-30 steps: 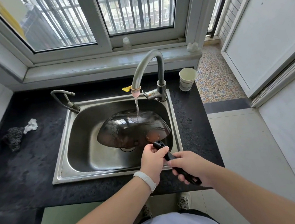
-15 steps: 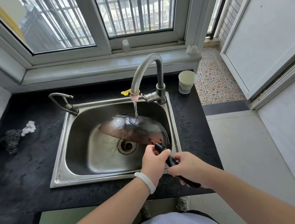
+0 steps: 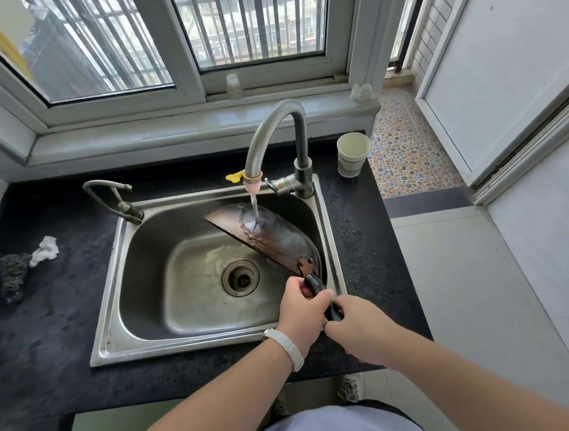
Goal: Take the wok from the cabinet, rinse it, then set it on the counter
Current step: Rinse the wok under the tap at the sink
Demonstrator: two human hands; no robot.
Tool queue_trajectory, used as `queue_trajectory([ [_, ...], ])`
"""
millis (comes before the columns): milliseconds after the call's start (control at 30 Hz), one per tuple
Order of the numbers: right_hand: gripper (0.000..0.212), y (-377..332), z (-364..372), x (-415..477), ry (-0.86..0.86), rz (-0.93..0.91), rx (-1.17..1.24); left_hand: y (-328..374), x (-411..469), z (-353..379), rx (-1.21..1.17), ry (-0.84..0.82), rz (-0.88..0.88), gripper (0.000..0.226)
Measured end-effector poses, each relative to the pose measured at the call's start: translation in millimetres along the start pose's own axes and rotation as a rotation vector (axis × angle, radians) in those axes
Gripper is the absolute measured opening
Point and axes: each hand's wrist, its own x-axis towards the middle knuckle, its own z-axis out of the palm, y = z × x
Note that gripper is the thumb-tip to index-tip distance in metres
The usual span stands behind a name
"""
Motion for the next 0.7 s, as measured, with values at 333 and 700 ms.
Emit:
queue_trajectory([
  [333,0.020,36,13,-9,0.008,0.005,0.134,-21,-5,1,0.105,-0.087,0.042,0.032],
  [700,0.017,62,16,-16,-0.013,-0.062,0.338,-32,-4,9,-0.243,-0.118,-0.155,0.035],
])
